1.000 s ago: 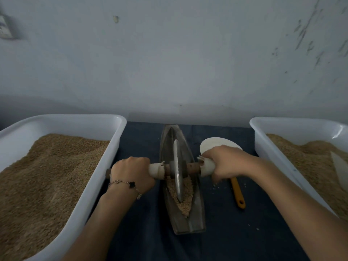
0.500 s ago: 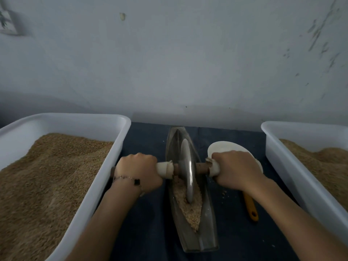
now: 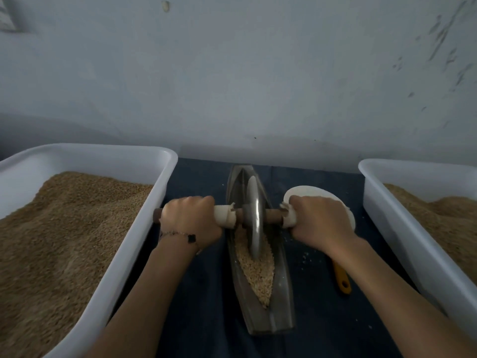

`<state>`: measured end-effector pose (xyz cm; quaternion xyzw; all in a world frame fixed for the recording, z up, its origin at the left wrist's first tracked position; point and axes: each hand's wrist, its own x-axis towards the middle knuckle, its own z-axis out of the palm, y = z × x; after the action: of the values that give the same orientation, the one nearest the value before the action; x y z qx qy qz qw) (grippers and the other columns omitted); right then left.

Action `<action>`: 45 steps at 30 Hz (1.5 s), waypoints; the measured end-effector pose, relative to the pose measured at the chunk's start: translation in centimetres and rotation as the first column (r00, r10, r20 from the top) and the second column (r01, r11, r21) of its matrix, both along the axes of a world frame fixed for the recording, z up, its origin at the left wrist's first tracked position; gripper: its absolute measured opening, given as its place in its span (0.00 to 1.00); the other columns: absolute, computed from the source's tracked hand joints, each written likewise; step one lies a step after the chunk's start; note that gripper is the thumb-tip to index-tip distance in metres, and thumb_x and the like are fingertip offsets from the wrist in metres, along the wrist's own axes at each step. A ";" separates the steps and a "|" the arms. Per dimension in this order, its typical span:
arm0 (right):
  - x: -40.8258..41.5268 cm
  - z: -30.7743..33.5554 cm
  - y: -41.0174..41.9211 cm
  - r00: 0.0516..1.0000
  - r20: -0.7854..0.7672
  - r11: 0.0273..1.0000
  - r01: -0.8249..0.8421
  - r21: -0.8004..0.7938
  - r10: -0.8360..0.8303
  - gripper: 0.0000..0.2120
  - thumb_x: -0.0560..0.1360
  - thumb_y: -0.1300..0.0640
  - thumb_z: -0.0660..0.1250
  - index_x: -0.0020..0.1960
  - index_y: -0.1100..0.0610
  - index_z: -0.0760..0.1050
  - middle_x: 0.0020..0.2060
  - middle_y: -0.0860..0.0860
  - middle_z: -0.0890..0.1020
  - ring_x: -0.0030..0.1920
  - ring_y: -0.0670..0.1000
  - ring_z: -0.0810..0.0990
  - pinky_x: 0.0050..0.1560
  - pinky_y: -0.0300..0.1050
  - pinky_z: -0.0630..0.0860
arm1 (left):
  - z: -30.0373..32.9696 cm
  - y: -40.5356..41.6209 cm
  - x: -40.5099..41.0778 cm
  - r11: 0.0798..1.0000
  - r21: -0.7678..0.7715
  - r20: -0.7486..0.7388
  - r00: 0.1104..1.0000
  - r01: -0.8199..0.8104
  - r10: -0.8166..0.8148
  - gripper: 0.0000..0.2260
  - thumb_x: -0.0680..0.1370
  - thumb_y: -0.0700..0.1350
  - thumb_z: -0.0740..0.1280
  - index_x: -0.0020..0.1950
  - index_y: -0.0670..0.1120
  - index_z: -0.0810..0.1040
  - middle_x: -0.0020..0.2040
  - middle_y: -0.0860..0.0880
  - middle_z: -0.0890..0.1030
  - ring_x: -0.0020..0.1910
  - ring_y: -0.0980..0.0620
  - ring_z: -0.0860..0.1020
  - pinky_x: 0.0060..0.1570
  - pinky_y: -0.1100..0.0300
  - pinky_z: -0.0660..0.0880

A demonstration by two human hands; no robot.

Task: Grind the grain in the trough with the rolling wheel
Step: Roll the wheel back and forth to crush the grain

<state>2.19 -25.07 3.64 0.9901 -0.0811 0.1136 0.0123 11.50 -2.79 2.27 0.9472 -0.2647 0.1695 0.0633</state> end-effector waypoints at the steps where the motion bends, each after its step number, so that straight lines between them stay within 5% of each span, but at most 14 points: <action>1: -1.2 -0.3 0.4 0.998 0.055 0.999 -0.005 -0.033 0.006 0.09 0.69 0.53 0.68 0.40 0.47 0.66 0.32 0.43 0.73 0.35 0.47 0.72 0.33 0.42 0.64 | -0.1 0.4 -1.2 1.000 -0.015 0.075 0.997 0.017 -0.015 0.09 0.68 0.53 0.70 0.41 0.52 0.72 0.34 0.56 0.72 0.33 0.55 0.70 0.34 0.61 0.62; 4: -4.2 -0.3 1.5 0.961 0.255 0.985 -0.066 -0.158 0.106 0.20 0.57 0.60 0.76 0.34 0.50 0.64 0.26 0.46 0.73 0.27 0.49 0.67 0.28 0.38 0.53 | -0.3 1.6 -4.4 0.993 -0.069 0.197 0.977 0.094 -0.079 0.16 0.54 0.46 0.80 0.32 0.47 0.73 0.27 0.52 0.75 0.25 0.52 0.73 0.29 0.62 0.60; 6: -5.5 0.0 1.7 0.937 0.317 0.981 -0.095 -0.171 0.146 0.19 0.51 0.65 0.76 0.31 0.53 0.67 0.24 0.48 0.73 0.25 0.51 0.69 0.27 0.40 0.57 | 0.0 2.2 -5.7 0.992 -0.080 0.213 0.974 0.098 -0.079 0.18 0.48 0.43 0.81 0.28 0.46 0.73 0.23 0.51 0.73 0.21 0.50 0.72 0.26 0.63 0.58; 12: -6.3 1.4 1.7 0.906 0.369 0.971 -0.142 -0.192 0.206 0.18 0.51 0.66 0.75 0.29 0.54 0.68 0.23 0.47 0.70 0.24 0.51 0.67 0.25 0.41 0.60 | 1.3 2.4 -6.8 0.988 -0.100 0.197 0.976 0.115 -0.094 0.18 0.49 0.42 0.80 0.27 0.46 0.72 0.22 0.52 0.72 0.19 0.50 0.71 0.25 0.64 0.58; 17: -6.3 3.2 1.6 0.981 0.177 0.988 -0.049 -0.148 0.075 0.18 0.64 0.58 0.70 0.31 0.47 0.60 0.26 0.43 0.65 0.30 0.45 0.66 0.28 0.39 0.56 | 3.3 1.9 -7.0 0.996 -0.056 0.218 0.974 0.076 -0.062 0.15 0.58 0.48 0.77 0.31 0.52 0.70 0.25 0.57 0.70 0.24 0.55 0.66 0.27 0.68 0.47; 21: -7.5 3.5 1.5 0.998 0.066 0.998 -0.017 -0.054 0.021 0.14 0.69 0.52 0.66 0.33 0.45 0.60 0.29 0.43 0.69 0.31 0.41 0.66 0.29 0.37 0.56 | 3.9 2.4 -7.4 0.994 0.108 0.117 0.993 -0.014 0.001 0.09 0.72 0.55 0.62 0.39 0.56 0.62 0.31 0.58 0.65 0.32 0.58 0.65 0.26 0.64 0.51; 25: -7.7 2.8 1.9 0.998 -0.056 1.000 0.008 0.010 -0.007 0.11 0.70 0.49 0.64 0.35 0.44 0.62 0.30 0.42 0.72 0.36 0.45 0.73 0.33 0.42 0.64 | 4.1 2.6 -7.9 0.986 0.166 -0.064 0.998 -0.019 0.030 0.06 0.72 0.55 0.61 0.40 0.56 0.65 0.33 0.57 0.69 0.35 0.58 0.68 0.27 0.63 0.57; 32: -5.7 1.1 1.5 1.000 -0.020 0.998 0.005 -0.067 -0.007 0.12 0.70 0.51 0.64 0.35 0.44 0.60 0.28 0.43 0.67 0.30 0.43 0.65 0.27 0.39 0.55 | 2.6 2.1 -6.4 0.978 0.194 -0.020 0.997 -0.072 0.077 0.09 0.71 0.56 0.62 0.38 0.56 0.63 0.31 0.57 0.66 0.27 0.61 0.60 0.25 0.63 0.52; 38: -1.4 0.8 0.3 0.997 -0.077 0.997 -0.032 -0.065 0.026 0.10 0.69 0.49 0.65 0.35 0.44 0.64 0.32 0.43 0.73 0.34 0.44 0.69 0.29 0.41 0.55 | 0.9 1.3 -2.3 0.988 0.136 -0.166 0.982 -0.071 0.093 0.08 0.69 0.57 0.63 0.36 0.56 0.67 0.31 0.57 0.69 0.30 0.57 0.67 0.28 0.63 0.60; 42: 1.6 0.1 -1.6 0.989 -0.145 1.000 -0.011 0.024 0.015 0.03 0.70 0.49 0.64 0.39 0.45 0.71 0.34 0.43 0.75 0.36 0.44 0.72 0.30 0.40 0.59 | 1.2 -0.7 0.9 0.986 0.157 -0.093 0.993 -0.054 0.069 0.08 0.69 0.56 0.64 0.38 0.55 0.67 0.31 0.56 0.68 0.32 0.53 0.69 0.29 0.62 0.61; 45: 3.4 -0.1 -2.4 0.996 -0.094 1.000 0.010 0.020 -0.008 0.07 0.68 0.48 0.65 0.36 0.46 0.68 0.32 0.43 0.73 0.32 0.43 0.68 0.29 0.41 0.58 | 1.7 -1.8 3.1 0.987 0.148 -0.109 0.991 -0.055 0.071 0.06 0.69 0.55 0.64 0.39 0.54 0.70 0.32 0.54 0.70 0.31 0.53 0.69 0.29 0.61 0.61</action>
<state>5.61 -27.47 3.53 0.9941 -0.0860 0.0661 0.0065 14.60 -4.58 3.92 0.9653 -0.2420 0.0976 0.0041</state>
